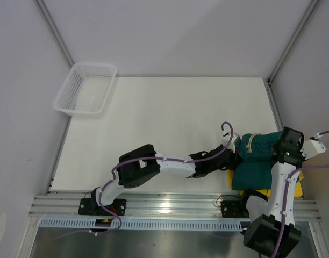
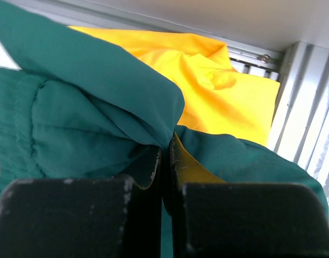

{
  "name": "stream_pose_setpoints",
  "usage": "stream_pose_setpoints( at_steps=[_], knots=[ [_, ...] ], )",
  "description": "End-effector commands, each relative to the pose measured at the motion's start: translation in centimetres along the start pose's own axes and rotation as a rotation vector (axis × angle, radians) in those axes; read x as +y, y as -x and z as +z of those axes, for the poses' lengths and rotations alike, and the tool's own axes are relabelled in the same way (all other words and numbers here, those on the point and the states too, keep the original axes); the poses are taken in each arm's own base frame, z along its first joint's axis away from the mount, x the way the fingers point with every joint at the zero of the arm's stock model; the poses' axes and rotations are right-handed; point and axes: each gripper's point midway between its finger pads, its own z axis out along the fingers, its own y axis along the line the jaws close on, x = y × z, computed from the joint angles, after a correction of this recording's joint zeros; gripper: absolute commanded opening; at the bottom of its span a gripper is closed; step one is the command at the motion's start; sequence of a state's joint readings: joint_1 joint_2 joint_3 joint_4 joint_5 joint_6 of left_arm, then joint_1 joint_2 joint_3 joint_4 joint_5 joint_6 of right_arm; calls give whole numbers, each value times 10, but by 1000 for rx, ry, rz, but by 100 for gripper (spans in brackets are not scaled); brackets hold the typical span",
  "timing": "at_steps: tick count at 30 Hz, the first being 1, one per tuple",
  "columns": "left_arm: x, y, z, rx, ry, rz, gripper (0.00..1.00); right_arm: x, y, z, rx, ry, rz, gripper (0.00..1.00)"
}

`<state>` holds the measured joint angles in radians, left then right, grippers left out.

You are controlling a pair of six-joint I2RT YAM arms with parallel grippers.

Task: Fold and stack the shorts
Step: Neatly place the folded shorts to the corner

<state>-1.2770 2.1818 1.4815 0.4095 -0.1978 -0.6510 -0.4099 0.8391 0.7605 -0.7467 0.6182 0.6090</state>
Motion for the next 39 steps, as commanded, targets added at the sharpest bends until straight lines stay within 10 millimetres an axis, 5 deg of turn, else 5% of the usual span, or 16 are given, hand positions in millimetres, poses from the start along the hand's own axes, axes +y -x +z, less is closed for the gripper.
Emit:
stream_pose_setpoints(
  at_steps=[1,9,14,28,29,31,32,34,35,39],
  knots=[
    [-21,5,9,-42,-80,-4,0,-8,36,13,-152,-77,147,0],
    [-26,-12,14,-62,-41,8,0,1,21,44,-59,-15,172,0],
    [-17,-9,7,-96,-4,1,0,15,17,50,-33,70,160,0],
    [0,-27,-1,-98,59,13,0,11,-5,64,9,33,167,2],
    [0,-28,-2,-97,60,12,0,10,0,64,0,26,173,7],
    [-1,-28,-2,-99,58,12,0,7,6,63,-13,2,175,32],
    [-1,-28,-3,-99,60,14,0,6,12,63,-26,-13,178,60],
    [-3,-29,-4,-105,62,20,0,-3,19,62,-44,-72,175,76],
    [-3,-29,-5,-106,64,23,0,-6,21,63,-46,-98,172,83],
    [-4,-31,-5,-107,63,21,0,-6,35,58,-82,-97,184,89]
  ],
)
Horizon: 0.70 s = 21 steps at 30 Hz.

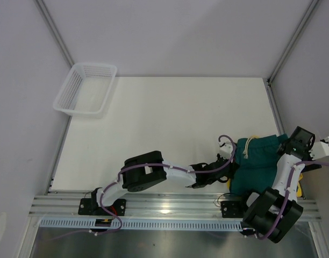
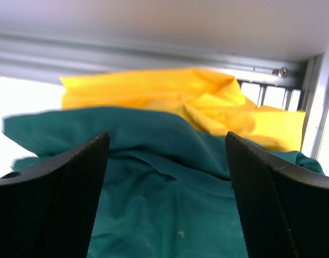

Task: Fold and stack the shorts
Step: Neatly place the folded shorts to the corner

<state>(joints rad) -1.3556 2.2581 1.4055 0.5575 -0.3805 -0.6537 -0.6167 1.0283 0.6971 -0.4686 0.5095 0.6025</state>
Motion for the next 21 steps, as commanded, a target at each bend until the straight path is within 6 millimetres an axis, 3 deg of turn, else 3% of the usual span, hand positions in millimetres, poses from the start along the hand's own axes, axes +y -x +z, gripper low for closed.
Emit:
stream_pose_setpoints(
  at_steps=[1,6,9,10,12,13,21],
  knots=[
    [-15,15,-8,-37,-18,-3,0,2,37,-6,-119,-20,53,90],
    [-15,12,-7,-29,-22,-1,5,7,57,-24,-175,6,47,91],
    [-16,11,-6,-20,-19,0,43,15,68,-46,-191,70,47,89],
    [-18,16,-5,-24,-18,-6,67,22,67,-52,-178,117,52,89],
    [-13,17,-5,3,10,3,85,32,65,-59,-146,185,35,88],
    [-20,27,-2,1,-2,-11,94,41,59,-64,-109,245,25,87],
    [-27,69,-15,25,-56,-49,99,92,31,-100,71,663,-16,88]
  ],
)
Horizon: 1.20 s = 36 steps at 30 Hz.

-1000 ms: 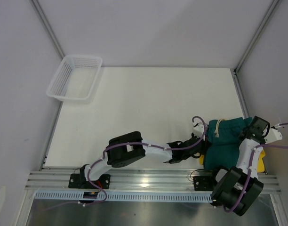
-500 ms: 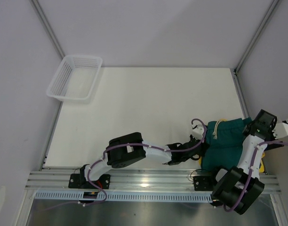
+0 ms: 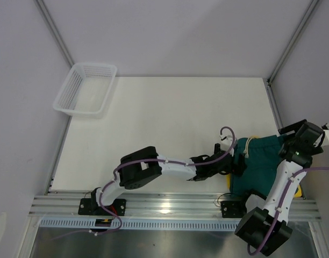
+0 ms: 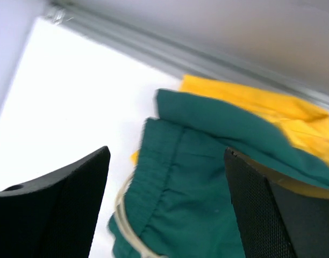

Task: Fold and stack the shorts
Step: Neatly place the folded shorts to the corner

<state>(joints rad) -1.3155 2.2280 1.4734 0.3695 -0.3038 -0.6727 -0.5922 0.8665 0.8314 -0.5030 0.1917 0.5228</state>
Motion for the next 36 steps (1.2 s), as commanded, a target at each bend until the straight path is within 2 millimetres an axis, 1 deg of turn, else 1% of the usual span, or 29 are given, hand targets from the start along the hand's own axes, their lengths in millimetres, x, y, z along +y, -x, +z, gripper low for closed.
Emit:
stream_pose_setpoints(
  at_steps=[1,2,3,4,5,6,7,8,9,10,12,13,14,15,16,17,18,19,20,21,23,25,26,28,29,30,32,34,36],
  knots=[
    [-39,68,-29,-81,-96,-45,99,40,-12,-14,108,278,30,88],
    [-35,69,-32,-78,-93,-47,99,45,-17,-15,133,322,49,87],
    [-35,73,-35,-81,-95,-51,99,51,-28,-16,180,388,71,87],
    [-36,77,-39,-83,-109,-55,99,50,-29,-15,195,397,118,87],
    [-41,93,-46,-107,-124,-66,99,53,-33,-16,211,426,132,87],
    [-33,90,-49,-99,-113,-66,99,58,-33,-21,213,470,142,87],
    [-34,94,-52,-104,-117,-70,99,53,-40,-19,228,466,171,87],
    [-32,103,-58,-119,-119,-75,99,55,-41,-21,222,489,179,87],
    [-29,104,-61,-119,-114,-78,99,54,-43,-23,217,498,189,88],
    [-28,105,-63,-119,-114,-78,99,48,-54,-24,215,508,200,88],
    [-30,117,-70,-141,-120,-82,99,46,-55,-24,173,550,225,91],
    [-26,114,-72,-135,-111,-78,99,43,-56,-23,149,559,234,91],
    [-28,118,-74,-146,-112,-78,99,31,-70,-14,164,532,269,91],
    [-28,120,-77,-150,-112,-74,99,31,-67,-12,141,562,273,92],
    [-24,118,-78,-145,-103,-73,99,26,-74,-4,158,555,297,92],
    [-22,120,-79,-152,-96,-74,99,12,-84,5,174,531,340,92],
    [-21,121,-82,-157,-94,-77,99,15,-82,6,174,586,362,92],
    [-20,121,-83,-156,-94,-77,99,10,-86,10,183,587,392,92],
    [-17,119,-83,-155,-87,-79,99,0,-99,21,229,558,439,91],
    [-15,118,-84,-153,-84,-81,99,-7,-104,24,226,569,465,91],
    [-13,117,-86,-152,-81,-80,99,-15,-115,33,262,555,500,91],
    [-12,117,-86,-154,-78,-83,99,-15,-122,34,299,559,525,90],
    [-12,117,-86,-156,-78,-84,99,-14,-122,34,305,563,524,89],
    [-10,117,-87,-157,-70,-82,99,-11,-111,32,280,571,480,89],
    [-10,118,-88,-158,-69,-82,99,-12,-114,30,305,543,484,90],
    [-10,119,-89,-160,-68,-75,99,-8,-99,24,246,557,443,91],
    [-9,119,-87,-155,-71,-62,99,-2,-81,14,209,552,394,93],
    [-13,118,-84,-139,-88,-63,99,12,-50,-6,108,593,313,93],
    [-6,109,-74,-108,-91,-96,99,18,-43,-17,110,598,290,93]
  ],
)
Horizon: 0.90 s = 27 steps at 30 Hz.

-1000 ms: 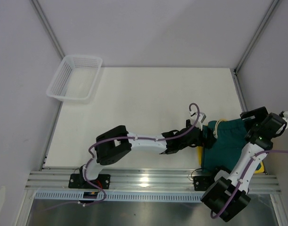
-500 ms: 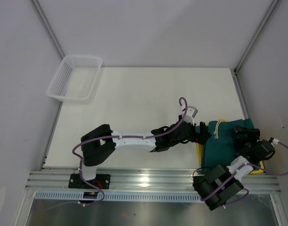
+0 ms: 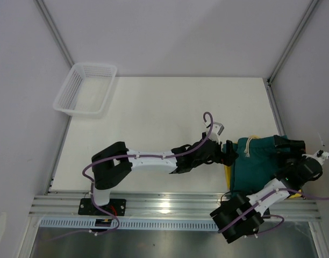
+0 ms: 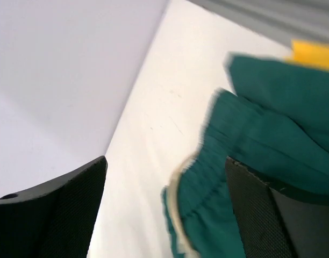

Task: Fold and stack the shorts
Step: Neatly place the folded shorts to the corner

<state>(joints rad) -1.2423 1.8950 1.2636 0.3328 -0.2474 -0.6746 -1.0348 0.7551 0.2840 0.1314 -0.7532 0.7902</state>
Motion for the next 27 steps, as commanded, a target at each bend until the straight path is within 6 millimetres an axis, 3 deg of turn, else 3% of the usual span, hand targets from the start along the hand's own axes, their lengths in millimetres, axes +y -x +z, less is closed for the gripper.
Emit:
stream_pose_setpoints(
  at_steps=[1,7,10,11,12,17,18,23,27],
  knots=[
    [-9,24,2,-26,-58,-64,99,40,16,-13,-10,30,-121,91],
    [16,4,16,26,-69,-156,97,56,0,-1,78,33,-219,87],
    [17,-9,22,63,-90,-213,96,64,-12,9,141,25,-262,86],
    [16,-12,23,71,-97,-227,96,58,-17,13,174,-13,-258,86],
    [15,-16,23,86,-105,-251,96,70,-22,15,198,11,-299,86],
    [19,-31,27,103,-114,-354,95,83,-37,19,267,51,-308,86],
    [21,-41,23,134,-118,-371,95,85,-39,19,274,58,-311,86],
    [29,-56,19,155,-100,-480,94,81,-47,22,297,50,-316,85],
    [31,-62,27,151,-117,-499,94,73,-56,23,317,52,-307,85]
  ],
)
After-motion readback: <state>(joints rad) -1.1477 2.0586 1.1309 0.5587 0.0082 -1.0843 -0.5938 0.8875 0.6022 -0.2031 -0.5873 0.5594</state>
